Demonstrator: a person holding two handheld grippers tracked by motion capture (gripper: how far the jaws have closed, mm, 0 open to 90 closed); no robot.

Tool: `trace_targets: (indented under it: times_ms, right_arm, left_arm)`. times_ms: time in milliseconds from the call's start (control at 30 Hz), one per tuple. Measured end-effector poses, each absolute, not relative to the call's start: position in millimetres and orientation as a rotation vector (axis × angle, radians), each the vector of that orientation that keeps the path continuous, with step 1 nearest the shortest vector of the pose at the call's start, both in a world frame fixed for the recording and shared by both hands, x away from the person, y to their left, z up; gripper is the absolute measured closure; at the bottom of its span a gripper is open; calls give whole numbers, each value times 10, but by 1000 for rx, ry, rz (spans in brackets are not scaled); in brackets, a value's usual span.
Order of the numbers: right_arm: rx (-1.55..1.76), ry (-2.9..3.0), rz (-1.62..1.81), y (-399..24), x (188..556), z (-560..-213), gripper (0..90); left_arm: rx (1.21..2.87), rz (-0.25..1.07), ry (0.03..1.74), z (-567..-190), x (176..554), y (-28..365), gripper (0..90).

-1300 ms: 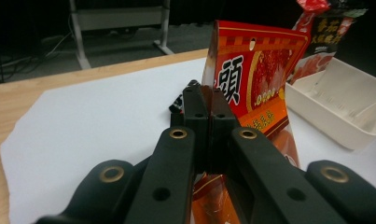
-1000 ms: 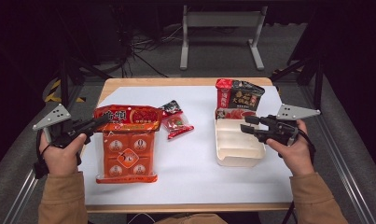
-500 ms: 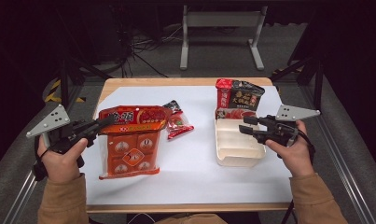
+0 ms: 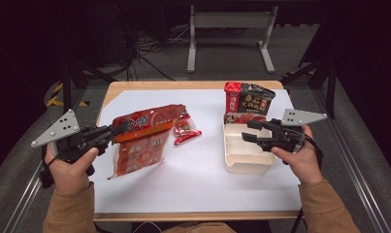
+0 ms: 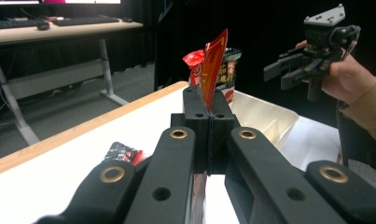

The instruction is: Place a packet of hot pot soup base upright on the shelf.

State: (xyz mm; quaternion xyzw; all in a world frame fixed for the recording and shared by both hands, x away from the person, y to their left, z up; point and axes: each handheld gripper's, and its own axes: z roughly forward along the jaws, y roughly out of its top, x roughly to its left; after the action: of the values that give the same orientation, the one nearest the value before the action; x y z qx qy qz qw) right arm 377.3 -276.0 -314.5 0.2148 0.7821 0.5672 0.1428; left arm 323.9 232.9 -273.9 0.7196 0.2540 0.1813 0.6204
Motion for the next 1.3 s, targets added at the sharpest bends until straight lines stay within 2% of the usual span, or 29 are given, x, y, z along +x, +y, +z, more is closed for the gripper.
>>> trace_targets:
  times_ms: [200,567,1300]
  right_arm:
    - [574,2240,1660,-2602,3769,-3162,411]
    - [489,2275,1696,-2192,3803,-3253,351]
    - [413,2357,1699,-1695,3860,-3413,299]
  left_arm:
    - [1640,409,566,-2727,3243,2246,900]
    - [1637,377,509,-2701,3217,2019,900]
    - [1632,329,436,-2645,3190,1690,900]
